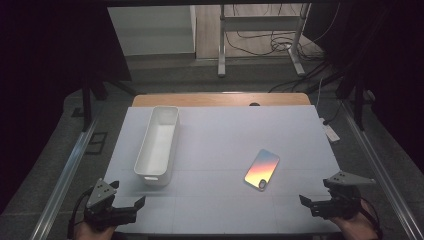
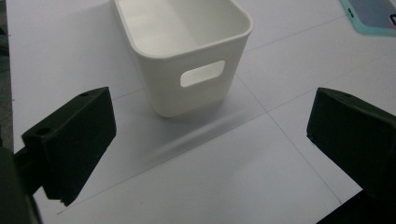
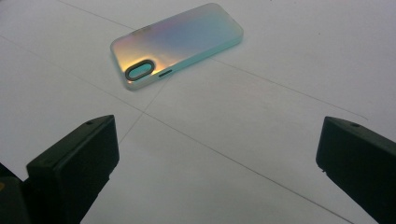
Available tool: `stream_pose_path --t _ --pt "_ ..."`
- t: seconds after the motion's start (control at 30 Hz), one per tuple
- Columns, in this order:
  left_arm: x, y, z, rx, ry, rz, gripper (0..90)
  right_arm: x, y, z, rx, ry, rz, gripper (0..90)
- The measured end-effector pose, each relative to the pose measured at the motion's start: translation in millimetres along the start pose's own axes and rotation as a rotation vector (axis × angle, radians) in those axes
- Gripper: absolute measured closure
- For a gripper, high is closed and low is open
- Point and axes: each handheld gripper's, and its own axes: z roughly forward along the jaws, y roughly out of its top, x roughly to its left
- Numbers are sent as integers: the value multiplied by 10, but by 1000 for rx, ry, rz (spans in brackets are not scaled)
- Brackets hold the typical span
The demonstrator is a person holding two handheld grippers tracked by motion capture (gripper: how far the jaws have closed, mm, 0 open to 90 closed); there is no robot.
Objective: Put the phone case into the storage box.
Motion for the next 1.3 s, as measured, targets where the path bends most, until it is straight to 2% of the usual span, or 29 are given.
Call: stream_pose_path --t 0.2,0.67,0.93,1.3 --pt "8 -4 -6 -3 -1 -8 22 7 4 8 4 1 -11 0" --pt "-9 -5 -5 -1 0 12 21 29 16 28 18 -1 -28 0" --pt "8 -12 -13 -12 -8 -3 21 40 32 53 38 6 -42 0" --pt "8 -10 -8 -9 -7 -3 21 35 86 98 52 10 -58 0"
